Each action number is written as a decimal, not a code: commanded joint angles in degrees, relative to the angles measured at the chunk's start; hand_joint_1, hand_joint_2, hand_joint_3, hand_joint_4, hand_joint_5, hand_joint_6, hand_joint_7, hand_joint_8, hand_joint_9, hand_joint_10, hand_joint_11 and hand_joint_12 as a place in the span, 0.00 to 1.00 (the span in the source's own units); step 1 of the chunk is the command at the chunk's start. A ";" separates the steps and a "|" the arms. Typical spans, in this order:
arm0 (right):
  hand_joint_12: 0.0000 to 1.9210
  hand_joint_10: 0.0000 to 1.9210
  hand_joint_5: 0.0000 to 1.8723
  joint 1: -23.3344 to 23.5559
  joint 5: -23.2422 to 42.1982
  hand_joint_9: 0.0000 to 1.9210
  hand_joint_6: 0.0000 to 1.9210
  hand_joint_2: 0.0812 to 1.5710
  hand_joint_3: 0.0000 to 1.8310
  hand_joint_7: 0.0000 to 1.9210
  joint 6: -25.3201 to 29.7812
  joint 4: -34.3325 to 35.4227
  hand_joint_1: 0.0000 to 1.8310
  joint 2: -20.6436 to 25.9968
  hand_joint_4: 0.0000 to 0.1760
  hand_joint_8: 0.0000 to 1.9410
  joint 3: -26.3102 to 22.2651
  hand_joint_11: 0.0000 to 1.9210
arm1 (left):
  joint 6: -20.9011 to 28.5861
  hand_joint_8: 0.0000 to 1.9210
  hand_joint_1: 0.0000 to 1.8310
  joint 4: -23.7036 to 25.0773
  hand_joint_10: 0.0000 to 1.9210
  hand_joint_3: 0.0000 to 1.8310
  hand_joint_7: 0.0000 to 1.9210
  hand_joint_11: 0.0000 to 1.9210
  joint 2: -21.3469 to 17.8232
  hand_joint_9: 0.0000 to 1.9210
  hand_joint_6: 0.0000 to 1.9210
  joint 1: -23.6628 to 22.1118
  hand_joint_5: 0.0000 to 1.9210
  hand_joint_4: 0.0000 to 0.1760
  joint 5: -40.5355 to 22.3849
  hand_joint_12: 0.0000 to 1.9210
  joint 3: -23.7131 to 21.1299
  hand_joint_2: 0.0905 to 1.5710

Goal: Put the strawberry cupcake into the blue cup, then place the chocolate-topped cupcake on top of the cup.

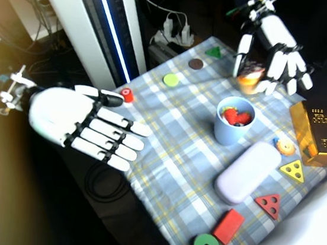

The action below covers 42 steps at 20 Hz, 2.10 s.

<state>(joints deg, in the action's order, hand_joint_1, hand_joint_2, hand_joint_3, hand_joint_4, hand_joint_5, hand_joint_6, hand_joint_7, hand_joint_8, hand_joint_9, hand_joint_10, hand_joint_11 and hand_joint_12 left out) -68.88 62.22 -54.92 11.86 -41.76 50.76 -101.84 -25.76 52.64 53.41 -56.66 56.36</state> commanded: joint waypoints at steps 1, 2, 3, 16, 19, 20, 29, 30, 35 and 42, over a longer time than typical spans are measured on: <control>0.02 0.00 0.00 0.13 7.04 0.01 0.00 0.53 0.00 0.00 0.28 0.58 0.20 0.03 0.32 0.00 0.05 0.02 | 0.37 0.00 0.55 1.99 0.00 0.00 0.44 0.00 -0.29 0.17 0.01 -1.34 0.46 0.24 -7.42 0.00 -0.04 0.61; 0.02 0.00 0.00 0.12 7.04 0.00 0.00 0.53 0.00 0.01 0.28 0.60 0.20 0.08 0.39 0.00 0.01 0.01 | 0.30 0.00 0.56 3.02 0.00 0.00 0.44 0.00 -0.29 0.18 0.01 -2.69 0.47 0.00 -6.93 0.00 0.10 0.61; 0.02 0.00 0.00 0.12 7.04 0.01 0.00 0.53 0.00 0.02 0.28 0.61 0.21 0.08 0.30 0.01 0.02 0.02 | 0.19 0.00 0.55 3.69 0.00 0.00 0.44 0.00 -0.22 0.18 0.00 -3.67 0.46 0.13 -6.61 0.00 0.22 0.61; 0.01 0.00 0.00 -0.22 7.04 0.00 0.00 0.52 0.00 0.00 0.28 0.60 0.20 -0.32 0.22 0.00 0.23 0.03 | -0.40 0.01 0.62 10.68 0.01 0.00 0.42 0.00 3.94 0.19 0.01 -14.26 0.47 0.04 -1.30 0.00 3.83 0.59; 0.02 0.00 0.00 -0.23 7.05 0.00 0.00 0.53 0.00 0.00 0.27 0.60 0.22 -0.34 0.15 0.00 0.32 0.03 | -0.40 0.00 0.61 11.62 0.00 0.00 0.41 0.00 5.40 0.19 0.00 -16.05 0.46 0.22 -0.20 0.00 5.19 0.60; 0.02 0.00 0.00 -0.23 7.05 0.00 0.00 0.53 0.00 0.00 0.27 0.60 0.22 -0.38 0.17 0.00 0.33 0.03 | -0.40 0.00 0.61 11.72 0.00 0.00 0.40 0.00 5.81 0.18 0.00 -16.44 0.46 0.23 -0.08 0.00 5.45 0.60; 0.01 0.00 0.01 -0.23 7.05 0.02 0.00 0.53 0.00 0.05 0.27 0.23 0.19 -0.94 0.20 0.01 0.36 0.03 | -0.38 0.00 0.64 12.38 0.00 0.00 0.47 0.00 7.29 0.21 0.00 -18.22 0.47 0.34 -0.04 0.00 6.57 0.59; 0.02 0.00 0.00 -0.23 7.05 0.01 0.00 0.53 0.00 0.04 0.28 0.17 0.19 -0.98 0.23 0.00 0.40 0.03 | -0.38 0.00 0.65 12.37 0.00 0.00 0.47 0.00 7.36 0.21 0.00 -18.22 0.46 0.35 -0.07 0.00 6.61 0.59; 0.03 0.00 0.00 -0.23 7.05 0.00 0.00 0.52 0.00 0.03 0.28 -0.10 0.19 -1.21 0.30 0.00 0.52 0.05 | -0.34 0.00 0.58 12.23 0.00 0.01 0.43 0.01 8.66 0.22 0.00 -18.85 0.45 0.17 0.01 0.00 7.47 0.62; 0.01 0.00 0.00 -0.23 7.05 0.01 0.00 0.53 0.00 0.02 0.46 -0.21 0.17 -1.21 0.18 0.01 0.55 0.01 | -0.36 0.00 0.55 12.74 0.00 0.00 0.38 0.00 10.69 0.17 0.00 -19.73 0.44 0.00 0.51 0.00 8.47 0.65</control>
<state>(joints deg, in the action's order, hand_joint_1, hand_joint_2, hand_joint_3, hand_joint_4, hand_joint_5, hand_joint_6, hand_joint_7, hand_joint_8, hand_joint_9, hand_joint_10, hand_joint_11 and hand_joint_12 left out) -69.54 62.28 -54.87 11.20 -43.00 51.07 -102.32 -14.11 63.37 34.44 -49.17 64.90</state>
